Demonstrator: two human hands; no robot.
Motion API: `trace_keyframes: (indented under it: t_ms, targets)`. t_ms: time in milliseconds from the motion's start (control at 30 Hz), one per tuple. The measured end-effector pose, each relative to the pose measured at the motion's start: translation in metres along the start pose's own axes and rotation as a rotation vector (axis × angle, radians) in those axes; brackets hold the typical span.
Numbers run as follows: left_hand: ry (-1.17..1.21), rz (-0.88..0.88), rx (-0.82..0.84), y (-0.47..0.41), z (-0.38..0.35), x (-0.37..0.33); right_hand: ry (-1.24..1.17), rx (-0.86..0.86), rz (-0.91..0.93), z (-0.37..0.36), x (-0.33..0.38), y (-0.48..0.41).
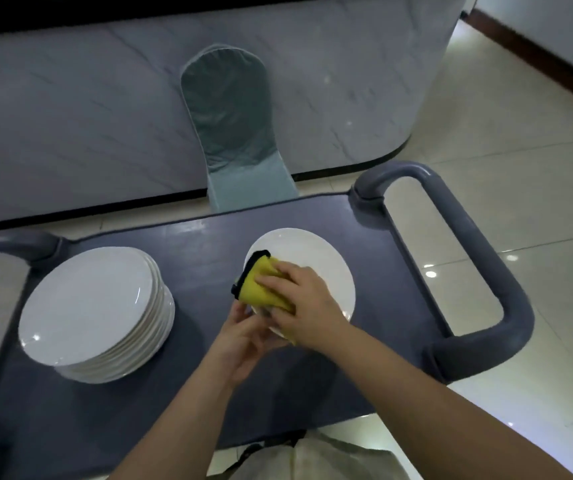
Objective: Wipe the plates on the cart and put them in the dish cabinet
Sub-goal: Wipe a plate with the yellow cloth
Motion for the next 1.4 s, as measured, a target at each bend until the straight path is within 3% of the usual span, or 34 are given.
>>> trace_keyframes:
  t_ms: [67, 200, 300, 400, 533, 633, 733, 800, 867, 933, 1000, 1133, 1233, 1400]
  targets:
    - [0.025, -0.031, -0.009, 0.008, 0.005, -0.006, 0.067, 0.105, 0.07, -0.026, 0.019, -0.04]
    - [0.122, -0.113, -0.133, 0.026, 0.033, -0.023, 0.148, 0.152, -0.067, -0.03, -0.014, -0.104]
    - [0.144, -0.216, -0.204, 0.041, 0.048, -0.049, 0.249, 0.144, -0.139, -0.008, -0.044, -0.089]
    - [0.15, -0.294, -0.189, 0.052, 0.049, -0.07, 0.067, 0.211, 0.048, -0.019, -0.002, -0.04]
    - [0.092, -0.247, -0.081, 0.054, 0.035, -0.06, 0.013, 0.253, 0.269, -0.041, 0.07, -0.051]
    - [0.113, -0.238, -0.101, 0.059, 0.034, -0.053, 0.076, 0.154, 0.179, -0.03, 0.059, -0.099]
    - [0.147, -0.303, -0.147, 0.066, 0.045, -0.064, 0.164, 0.097, 0.02, -0.017, 0.011, -0.091]
    - [0.153, -0.326, -0.148, 0.067, 0.051, -0.071, 0.139, 0.082, 0.056, -0.018, 0.006, -0.054]
    - [0.13, -0.31, -0.116, 0.065, 0.05, -0.07, 0.062, 0.176, 0.134, -0.032, 0.026, -0.019]
    - [0.087, -0.253, -0.078, 0.061, 0.04, -0.057, 0.019, 0.277, 0.197, -0.045, 0.051, -0.021]
    - [0.065, -0.203, -0.075, 0.058, 0.032, -0.043, 0.084, 0.243, 0.255, -0.041, 0.072, -0.053]
    - [0.074, -0.214, -0.099, 0.058, 0.027, -0.043, 0.177, 0.184, 0.103, -0.02, 0.028, -0.09]
    - [0.113, -0.26, -0.121, 0.061, 0.035, -0.057, 0.207, 0.109, -0.007, -0.001, -0.006, -0.054]
    - [0.072, -0.221, 0.002, 0.057, 0.022, -0.058, 0.059, 0.259, 0.231, -0.025, 0.07, -0.027]
Point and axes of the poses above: each hand's wrist, its own y-axis away from the middle knuckle, its own z-axis out of the back of the hand, x = y × z, the point moved 10 cm from there along -y, towards the middle knuckle, and after that the axes turned 4 degrees about z, right-handed, at the moved point
